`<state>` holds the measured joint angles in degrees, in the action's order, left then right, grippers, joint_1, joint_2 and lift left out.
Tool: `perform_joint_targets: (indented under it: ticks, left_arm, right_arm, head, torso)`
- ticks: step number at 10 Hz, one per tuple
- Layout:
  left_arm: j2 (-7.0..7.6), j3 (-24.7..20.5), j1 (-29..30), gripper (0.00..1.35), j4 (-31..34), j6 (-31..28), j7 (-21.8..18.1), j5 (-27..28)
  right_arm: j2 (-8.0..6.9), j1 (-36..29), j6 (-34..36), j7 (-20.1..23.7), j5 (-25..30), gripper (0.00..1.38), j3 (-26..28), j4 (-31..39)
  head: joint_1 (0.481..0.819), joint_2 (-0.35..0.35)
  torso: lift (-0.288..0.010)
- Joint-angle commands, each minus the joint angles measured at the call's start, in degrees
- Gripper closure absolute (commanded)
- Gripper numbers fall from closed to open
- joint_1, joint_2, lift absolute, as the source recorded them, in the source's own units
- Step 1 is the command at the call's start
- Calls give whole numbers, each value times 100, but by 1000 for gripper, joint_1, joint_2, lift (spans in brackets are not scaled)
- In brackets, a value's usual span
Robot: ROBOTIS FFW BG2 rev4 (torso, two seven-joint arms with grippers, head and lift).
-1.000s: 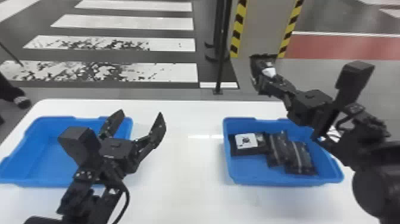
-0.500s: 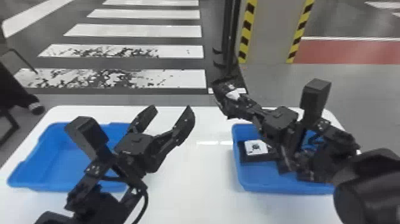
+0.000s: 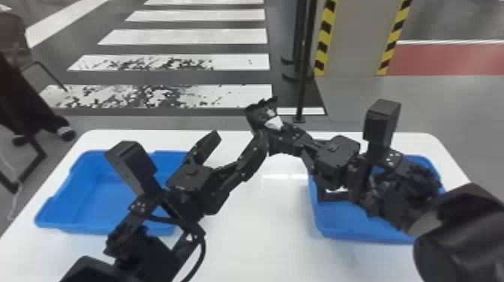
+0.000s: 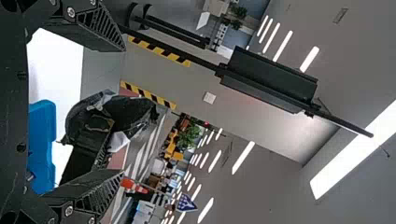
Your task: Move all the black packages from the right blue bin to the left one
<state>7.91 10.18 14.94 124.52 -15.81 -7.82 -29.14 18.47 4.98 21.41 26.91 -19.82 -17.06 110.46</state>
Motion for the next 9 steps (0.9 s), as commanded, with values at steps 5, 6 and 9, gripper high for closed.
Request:
perform_joint_targets:
  ticks: [5, 6, 9]
  left_arm:
    - [-18, -127, 10, 144, -42, -8, 0, -80]
    - [-35, -196, 24, 144, -84, -8, 0, -68]
    - [-70, -287, -4, 144, -211, -8, 18, 11]
  right_arm:
    - [52, 23, -60, -2, -337, 1179, -488, -70]
    - [61, 23, -60, -2, -360, 1177, -511, -28]
    - [96, 37, -88, -11, -451, 1177, -705, 28]
  head:
    - [663, 99]
    - [665, 108]
    - [673, 139]
  torso:
    - [-168]
    - [-168]
    - [-168]
